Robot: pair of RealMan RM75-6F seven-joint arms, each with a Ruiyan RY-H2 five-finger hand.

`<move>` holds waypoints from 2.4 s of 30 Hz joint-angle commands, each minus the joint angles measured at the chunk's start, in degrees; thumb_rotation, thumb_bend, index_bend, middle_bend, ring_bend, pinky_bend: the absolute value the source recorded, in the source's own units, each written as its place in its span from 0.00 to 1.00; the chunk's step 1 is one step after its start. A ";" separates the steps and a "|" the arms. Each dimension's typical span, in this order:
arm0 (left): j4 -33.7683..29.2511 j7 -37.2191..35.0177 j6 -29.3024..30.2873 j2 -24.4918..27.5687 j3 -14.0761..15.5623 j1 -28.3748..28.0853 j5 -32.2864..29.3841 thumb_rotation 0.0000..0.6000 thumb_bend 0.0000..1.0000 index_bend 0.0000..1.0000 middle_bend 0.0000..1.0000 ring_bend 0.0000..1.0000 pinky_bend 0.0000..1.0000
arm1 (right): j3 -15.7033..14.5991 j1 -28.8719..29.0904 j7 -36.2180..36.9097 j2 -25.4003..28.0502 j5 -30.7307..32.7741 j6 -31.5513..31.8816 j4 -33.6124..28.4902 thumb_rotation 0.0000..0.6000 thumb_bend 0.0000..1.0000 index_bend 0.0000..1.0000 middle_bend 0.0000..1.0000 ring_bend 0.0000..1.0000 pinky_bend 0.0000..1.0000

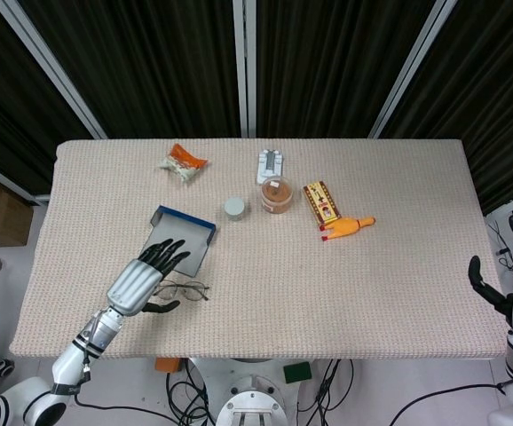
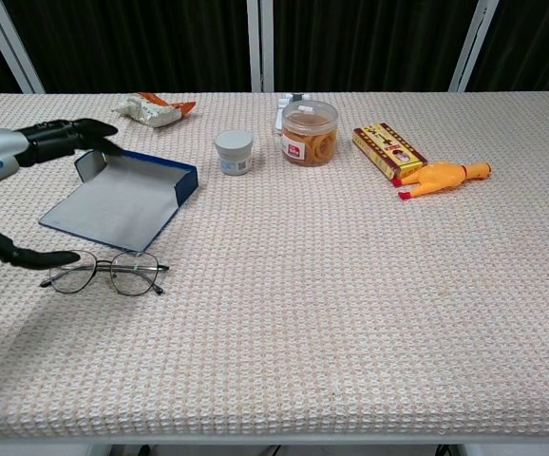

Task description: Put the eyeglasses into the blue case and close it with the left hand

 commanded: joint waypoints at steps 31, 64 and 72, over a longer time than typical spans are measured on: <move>8.22 4.91 -7.02 -9.03 -1.11 -2.73 -10.70 1.00 0.33 0.49 0.09 0.00 0.16 | -4.89 -1.20 2.95 -3.25 4.92 -7.81 9.21 1.00 0.51 0.00 0.00 0.00 0.00; 9.35 3.30 -5.18 -9.26 -0.87 -3.35 -10.34 1.00 0.45 0.60 0.12 0.00 0.16 | -5.24 -1.30 3.81 -3.36 5.16 -7.83 10.18 1.00 0.51 0.00 0.00 0.00 0.00; 9.44 3.13 -1.49 -7.61 -2.42 -2.97 -9.41 1.00 0.46 0.64 0.13 0.00 0.16 | -5.10 -1.08 3.58 -3.11 4.99 -7.76 9.84 1.00 0.51 0.00 0.00 0.00 0.00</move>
